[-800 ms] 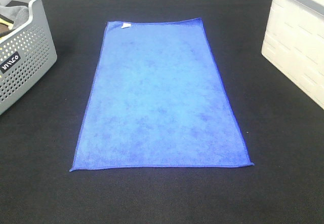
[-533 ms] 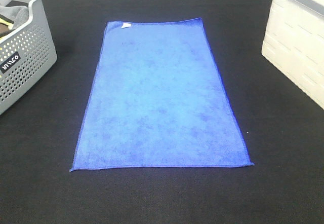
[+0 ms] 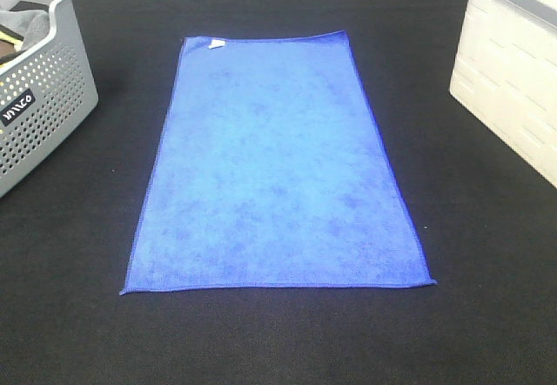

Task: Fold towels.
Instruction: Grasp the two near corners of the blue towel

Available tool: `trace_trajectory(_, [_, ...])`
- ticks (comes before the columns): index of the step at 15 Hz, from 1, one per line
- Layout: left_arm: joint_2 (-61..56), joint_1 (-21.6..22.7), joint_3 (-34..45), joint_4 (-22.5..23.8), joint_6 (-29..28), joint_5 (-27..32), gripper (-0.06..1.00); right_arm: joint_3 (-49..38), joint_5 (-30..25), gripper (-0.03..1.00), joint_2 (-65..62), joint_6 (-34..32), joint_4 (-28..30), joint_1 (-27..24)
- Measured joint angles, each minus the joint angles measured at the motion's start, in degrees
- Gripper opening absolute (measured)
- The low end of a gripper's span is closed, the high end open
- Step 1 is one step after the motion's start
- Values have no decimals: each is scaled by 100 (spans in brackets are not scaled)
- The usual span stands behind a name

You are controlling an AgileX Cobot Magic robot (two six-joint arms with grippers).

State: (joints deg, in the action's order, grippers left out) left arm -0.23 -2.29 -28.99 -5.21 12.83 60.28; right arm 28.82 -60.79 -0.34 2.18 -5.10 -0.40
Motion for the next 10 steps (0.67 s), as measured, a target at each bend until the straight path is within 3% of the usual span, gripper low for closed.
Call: trace_trajectory(10, [0, 0, 0, 0, 0, 0, 70, 0, 0, 82, 0, 0, 0, 0])
